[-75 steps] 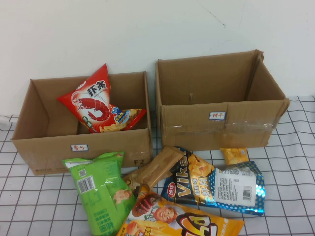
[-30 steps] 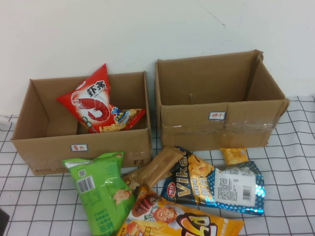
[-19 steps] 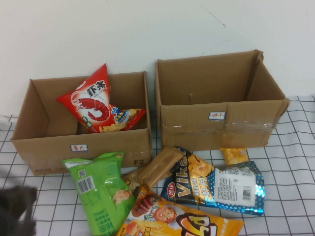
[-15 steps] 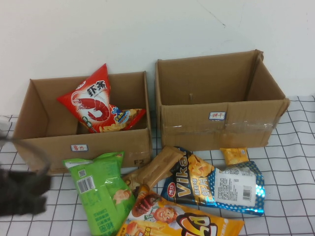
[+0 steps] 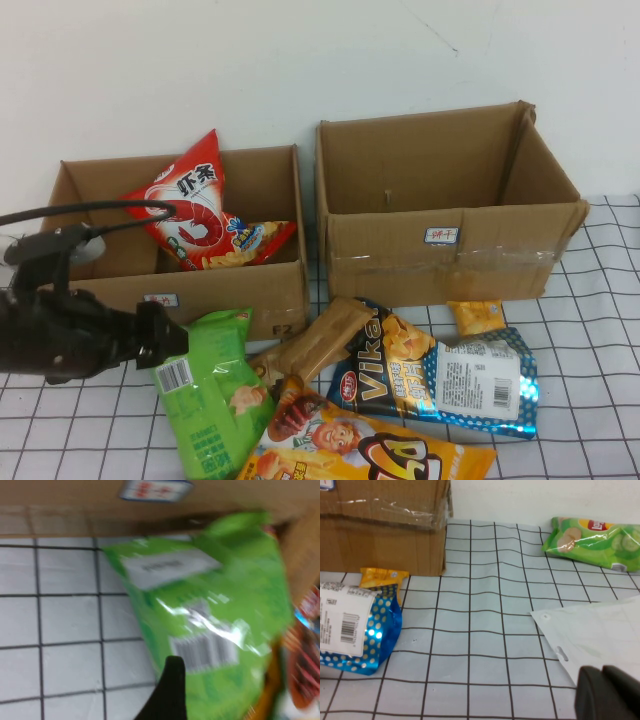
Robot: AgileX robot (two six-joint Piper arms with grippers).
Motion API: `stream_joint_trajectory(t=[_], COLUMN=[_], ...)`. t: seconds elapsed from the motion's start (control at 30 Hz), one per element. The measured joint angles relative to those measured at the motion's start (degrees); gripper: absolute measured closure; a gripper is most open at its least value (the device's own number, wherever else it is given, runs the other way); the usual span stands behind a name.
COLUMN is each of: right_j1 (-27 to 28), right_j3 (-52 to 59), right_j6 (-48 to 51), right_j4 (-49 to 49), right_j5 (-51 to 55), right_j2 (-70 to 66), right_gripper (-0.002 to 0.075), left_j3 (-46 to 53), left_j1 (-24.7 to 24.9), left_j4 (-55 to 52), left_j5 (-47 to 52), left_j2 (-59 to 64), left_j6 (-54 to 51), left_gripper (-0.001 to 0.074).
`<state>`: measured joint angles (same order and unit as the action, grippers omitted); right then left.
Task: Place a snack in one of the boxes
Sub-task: Pick up the potato chip
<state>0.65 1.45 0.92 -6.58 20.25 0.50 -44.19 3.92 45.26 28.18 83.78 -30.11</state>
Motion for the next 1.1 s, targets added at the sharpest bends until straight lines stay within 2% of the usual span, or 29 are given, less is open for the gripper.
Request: stream_joint_trajectory(t=[0.27, 0.43, 0.6, 0.77, 0.8, 0.87, 1.0, 1.03, 1.1], right_j1=[0.0, 0.0, 0.0, 0.0, 0.0, 0.0, 0.0, 0.0, 0.0], right_j3=[0.0, 0.0, 0.0, 0.0, 0.0, 0.0, 0.0, 0.0, 0.0], right_j6=[0.0, 0.0, 0.0, 0.0, 0.0, 0.0, 0.0, 0.0, 0.0], right_j4=[0.0, 0.0, 0.0, 0.0, 0.0, 0.0, 0.0, 0.0, 0.0], right_j5=[0.0, 0.0, 0.0, 0.0, 0.0, 0.0, 0.0, 0.0, 0.0], right_j2=[0.0, 0.0, 0.0, 0.0, 0.0, 0.0, 0.0, 0.0, 0.0], right_gripper=[0.0727, 0.0727, 0.0727, 0.0727, 0.0727, 0.0727, 0.0727, 0.0727, 0.0727], left_j3=[-0.04, -0.17, -0.4, -1.26, -1.35, -1.5, -1.64, -1.64, -1.64], left_j1=[0.0, 0.0, 0.0, 0.0, 0.0, 0.0, 0.0, 0.0, 0.0], left_j4=[9.34, 25.12, 46.87, 52.51, 52.84, 53.27, 53.79, 53.78, 53.78], left_j5=[-11.07, -12.87, -9.09, -7.38, -7.22, -6.4, -3.24, -1.53, 1.79], left_j2=[8.78, 13.8, 19.5, 23.74, 24.24, 24.64, 24.78, 24.78, 24.78], left_j6=[-3.14, -15.72, -35.09, -42.48, -43.06, -43.54, -43.69, -44.26, -44.98], left_gripper=[0.0077, 0.0077, 0.0077, 0.0113, 0.0134, 0.0225, 0.0545, 0.0592, 0.0602])
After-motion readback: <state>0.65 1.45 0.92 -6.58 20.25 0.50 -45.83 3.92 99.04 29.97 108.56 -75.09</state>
